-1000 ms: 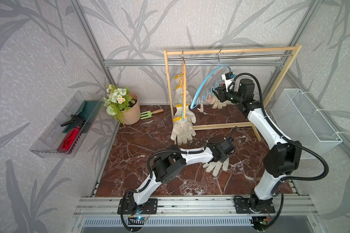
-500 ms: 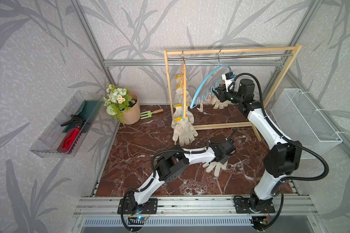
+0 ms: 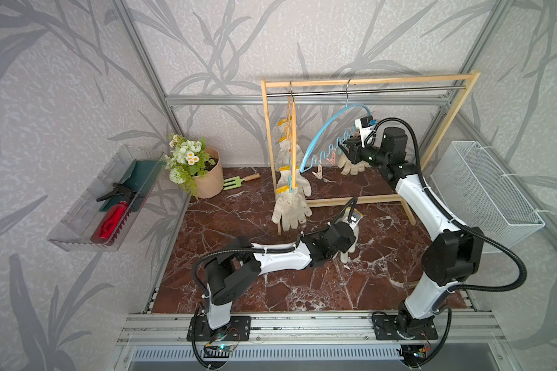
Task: Clip the gloves onto a hanger to dry
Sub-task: Pick up the glove from the center of the board, then clamp the glove onto the hanger.
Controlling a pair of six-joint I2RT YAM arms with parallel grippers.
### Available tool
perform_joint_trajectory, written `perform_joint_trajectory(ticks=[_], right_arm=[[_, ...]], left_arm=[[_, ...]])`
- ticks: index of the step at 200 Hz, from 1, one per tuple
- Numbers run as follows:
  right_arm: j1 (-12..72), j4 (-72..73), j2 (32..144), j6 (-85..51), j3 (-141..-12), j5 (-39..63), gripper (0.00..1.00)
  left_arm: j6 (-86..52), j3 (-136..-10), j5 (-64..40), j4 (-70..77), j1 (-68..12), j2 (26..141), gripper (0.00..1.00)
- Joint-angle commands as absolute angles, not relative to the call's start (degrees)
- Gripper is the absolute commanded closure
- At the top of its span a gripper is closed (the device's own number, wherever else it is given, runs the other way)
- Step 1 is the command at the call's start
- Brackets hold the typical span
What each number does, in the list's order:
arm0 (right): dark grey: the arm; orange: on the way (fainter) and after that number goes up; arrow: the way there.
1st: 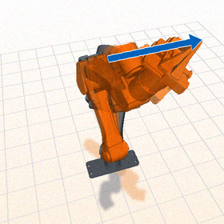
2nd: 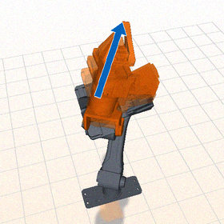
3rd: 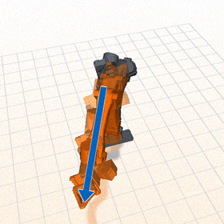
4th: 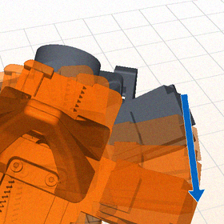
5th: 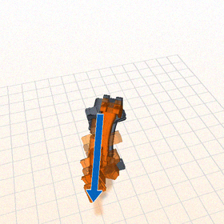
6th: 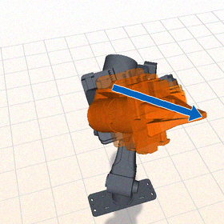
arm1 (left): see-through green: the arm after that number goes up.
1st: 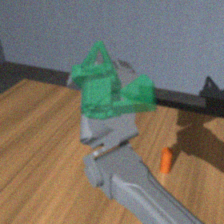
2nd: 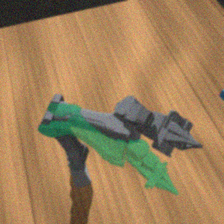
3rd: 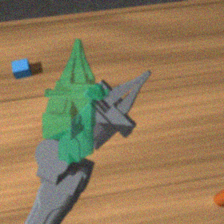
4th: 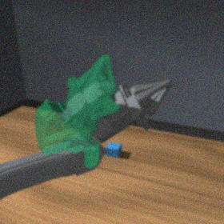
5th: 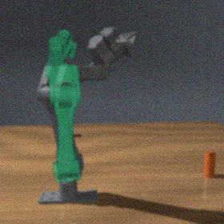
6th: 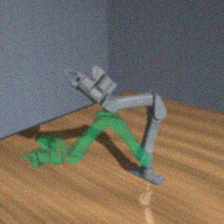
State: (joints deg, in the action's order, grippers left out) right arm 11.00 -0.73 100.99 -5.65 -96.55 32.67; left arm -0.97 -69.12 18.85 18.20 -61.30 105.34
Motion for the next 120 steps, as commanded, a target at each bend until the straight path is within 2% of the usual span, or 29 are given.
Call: perform_joint_trajectory(ticks=[1,67,120], right_arm=[[11.2,2.9,96.7,-7.4,-96.2,34.4,0.73],[11.2,4.3,95.1,-9.9,-94.2,36.0,0.74],[11.2,4.3,94.8,-9.8,-93.4,36.1,0.74]], left_arm=[[3.1,-69.5,19.5,31.8,-59.2,102.7,1.00],[7.5,-68.1,12.0,45.9,-53.0,102.9,1.00],[5.9,-69.6,6.8,43.4,-48.6,103.6,1.00]])
